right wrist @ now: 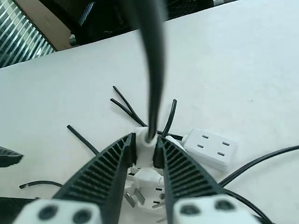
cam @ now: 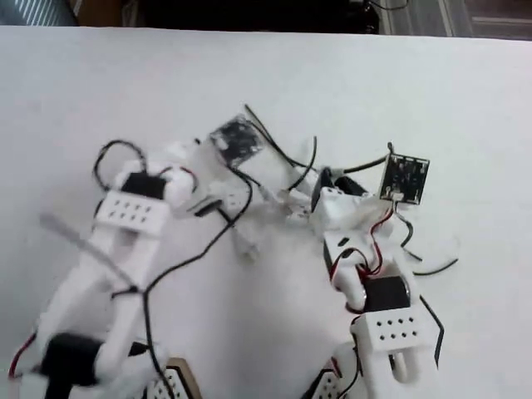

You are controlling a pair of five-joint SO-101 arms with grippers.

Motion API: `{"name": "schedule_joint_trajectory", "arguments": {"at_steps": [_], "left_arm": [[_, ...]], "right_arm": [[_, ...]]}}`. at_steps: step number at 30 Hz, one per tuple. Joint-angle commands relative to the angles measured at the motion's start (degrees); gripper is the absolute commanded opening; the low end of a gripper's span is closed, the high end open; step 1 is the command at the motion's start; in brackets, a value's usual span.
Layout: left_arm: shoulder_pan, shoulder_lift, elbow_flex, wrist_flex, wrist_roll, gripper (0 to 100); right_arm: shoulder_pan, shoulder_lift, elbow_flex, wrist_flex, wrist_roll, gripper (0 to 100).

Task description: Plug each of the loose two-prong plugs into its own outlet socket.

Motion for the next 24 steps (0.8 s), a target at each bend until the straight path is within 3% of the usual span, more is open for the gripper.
{"name": "schedule_joint_trajectory", "arguments": {"at_steps": [1, 6, 16, 24], "left_arm": [[3.30, 10.86, -9.14, -1.14, -2.64, 28], [4.00, 23.34, -19.34, -0.44, -2.73, 28], [4.00, 42.68, -44.75, 13.80, -2.81, 28], [4.70, 49.89, -54.15, 21.80, -2.90, 26]], "right_arm": [[0.57, -0.40, -0.44, -1.27, -0.35, 1.7], [0.57, -0.40, -0.44, -1.27, -0.35, 1.7], [0.40, -0.40, -0.44, -1.27, -0.26, 1.7], [0.40, -0.40, -0.44, -1.27, -0.26, 1.7]]}}
